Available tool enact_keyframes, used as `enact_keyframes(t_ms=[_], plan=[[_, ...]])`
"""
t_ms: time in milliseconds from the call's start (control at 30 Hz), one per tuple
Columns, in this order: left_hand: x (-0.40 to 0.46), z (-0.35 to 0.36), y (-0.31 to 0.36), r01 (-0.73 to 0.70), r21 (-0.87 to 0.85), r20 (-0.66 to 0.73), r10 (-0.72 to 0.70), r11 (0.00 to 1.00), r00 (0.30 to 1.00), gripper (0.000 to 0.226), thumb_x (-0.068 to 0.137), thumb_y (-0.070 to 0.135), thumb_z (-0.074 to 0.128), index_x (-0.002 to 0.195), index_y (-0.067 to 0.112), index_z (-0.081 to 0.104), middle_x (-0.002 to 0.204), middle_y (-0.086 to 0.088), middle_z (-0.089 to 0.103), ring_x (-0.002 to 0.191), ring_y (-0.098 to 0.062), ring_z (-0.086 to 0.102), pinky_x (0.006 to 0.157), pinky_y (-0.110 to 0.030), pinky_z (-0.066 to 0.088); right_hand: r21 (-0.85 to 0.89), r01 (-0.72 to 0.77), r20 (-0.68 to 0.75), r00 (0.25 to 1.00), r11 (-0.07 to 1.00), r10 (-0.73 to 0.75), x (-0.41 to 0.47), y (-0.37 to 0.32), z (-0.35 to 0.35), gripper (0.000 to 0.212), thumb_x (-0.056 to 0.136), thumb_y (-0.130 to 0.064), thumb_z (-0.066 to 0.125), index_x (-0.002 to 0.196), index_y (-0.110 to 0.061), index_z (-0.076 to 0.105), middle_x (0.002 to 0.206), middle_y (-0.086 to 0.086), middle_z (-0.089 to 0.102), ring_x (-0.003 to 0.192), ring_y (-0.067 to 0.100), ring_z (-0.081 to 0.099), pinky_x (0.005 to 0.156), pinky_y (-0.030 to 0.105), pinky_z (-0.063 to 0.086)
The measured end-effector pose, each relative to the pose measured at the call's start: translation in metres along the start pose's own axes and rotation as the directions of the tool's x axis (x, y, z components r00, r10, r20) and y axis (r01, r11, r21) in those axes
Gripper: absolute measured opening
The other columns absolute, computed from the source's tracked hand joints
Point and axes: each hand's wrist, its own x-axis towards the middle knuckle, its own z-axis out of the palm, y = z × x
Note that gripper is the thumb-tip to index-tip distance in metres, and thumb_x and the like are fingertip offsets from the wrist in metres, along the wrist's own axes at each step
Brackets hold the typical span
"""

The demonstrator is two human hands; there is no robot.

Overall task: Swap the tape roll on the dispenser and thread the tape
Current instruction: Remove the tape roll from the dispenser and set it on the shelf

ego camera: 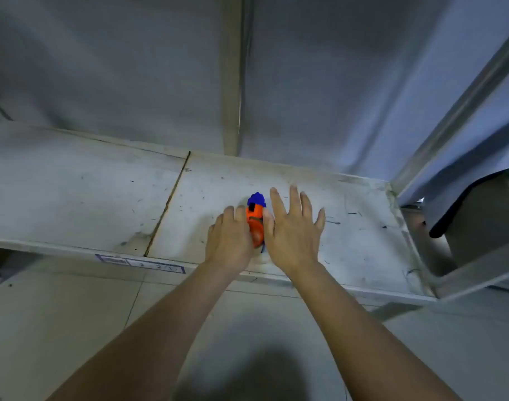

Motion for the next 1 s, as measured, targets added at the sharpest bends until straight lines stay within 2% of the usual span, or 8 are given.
enact_keyframes(t_ms=[133, 333, 467, 567, 700, 867, 1000], plan=[[0.012, 0.034, -0.024, 0.01, -0.052, -0.084, -0.014, 0.999, 0.996, 0.046, 0.093, 0.021, 0.043, 0.136, 0.008, 0.035, 0.134, -0.014, 0.047, 0.117, -0.03, 0.048, 0.094, -0.04, 0.042, -0.056, 0.084, 0.024, 0.996, 0.995, -0.083, 0.013, 0.006, 0.045, 0.053, 0.099, -0.048, 0.014, 0.147, -0.031, 0.028, 0.161, 0.001, 0.017, 0.148, 0.026, 0.013, 0.114, 0.06, 0.006], [0.023, 0.063, -0.045, -0.054, -0.159, -0.169, 0.027, 0.986, 0.985, 0.042, 0.094, 0.018, 0.038, 0.134, 0.005, 0.037, 0.133, -0.016, 0.047, 0.114, -0.031, 0.05, 0.09, -0.039, 0.044, -0.058, 0.206, -0.008, 0.978, 0.977, -0.207, 0.018, 0.009, 0.086, 0.054, 0.099, -0.048, 0.019, 0.142, -0.021, 0.039, 0.15, -0.001, 0.041, 0.143, 0.021, 0.025, 0.114, 0.057, 0.01], [0.012, 0.068, -0.054, -0.096, -0.171, -0.146, 0.071, 0.981, 0.987, 0.041, 0.094, 0.016, 0.04, 0.134, 0.003, 0.036, 0.133, -0.019, 0.046, 0.113, -0.033, 0.051, 0.087, -0.037, 0.043, -0.013, 0.237, 0.009, 0.972, 0.971, -0.237, 0.008, 0.007, 0.097, 0.056, 0.098, -0.049, 0.023, 0.145, -0.02, 0.033, 0.151, 0.003, 0.039, 0.142, 0.021, 0.029, 0.115, 0.057, 0.014], [-0.005, 0.062, -0.059, -0.112, -0.174, -0.127, 0.091, 0.978, 0.988, 0.042, 0.095, 0.018, 0.041, 0.134, 0.003, 0.035, 0.133, -0.019, 0.046, 0.114, -0.033, 0.051, 0.086, -0.035, 0.042, -0.003, 0.221, 0.022, 0.975, 0.975, -0.221, -0.004, 0.005, 0.096, 0.056, 0.097, -0.049, 0.03, 0.144, -0.019, 0.033, 0.15, 0.005, 0.039, 0.138, 0.025, 0.035, 0.112, 0.058, 0.022], [-0.03, 0.046, -0.059, -0.111, -0.19, -0.067, 0.1, 0.976, 0.993, 0.047, 0.092, 0.013, 0.043, 0.137, 0.005, 0.033, 0.137, -0.019, 0.044, 0.119, -0.033, 0.049, 0.094, -0.039, 0.042, 0.016, 0.208, 0.072, 0.975, 0.978, -0.209, -0.023, -0.001, 0.089, 0.059, 0.093, -0.052, 0.037, 0.141, -0.017, 0.032, 0.143, 0.006, 0.044, 0.129, 0.028, 0.042, 0.104, 0.057, 0.03], [-0.045, 0.033, -0.06, -0.117, -0.159, -0.047, 0.111, 0.98, 0.993, 0.045, 0.093, 0.012, 0.041, 0.137, 0.006, 0.033, 0.137, -0.018, 0.045, 0.12, -0.032, 0.049, 0.092, -0.036, 0.04, 0.017, 0.196, 0.08, 0.977, 0.98, -0.197, -0.028, -0.005, 0.087, 0.066, 0.091, -0.055, 0.042, 0.142, -0.016, 0.028, 0.144, 0.007, 0.042, 0.13, 0.029, 0.041, 0.104, 0.057, 0.032], [-0.039, 0.038, -0.06, -0.083, -0.17, -0.031, 0.079, 0.982, 0.996, 0.043, 0.094, 0.012, 0.041, 0.137, 0.006, 0.033, 0.136, -0.017, 0.047, 0.12, -0.031, 0.049, 0.091, -0.034, 0.04, -0.021, 0.222, 0.066, 0.973, 0.975, -0.221, -0.014, -0.003, 0.092, 0.072, 0.088, -0.057, 0.046, 0.144, -0.018, 0.024, 0.15, 0.008, 0.035, 0.136, 0.029, 0.034, 0.109, 0.059, 0.027]])
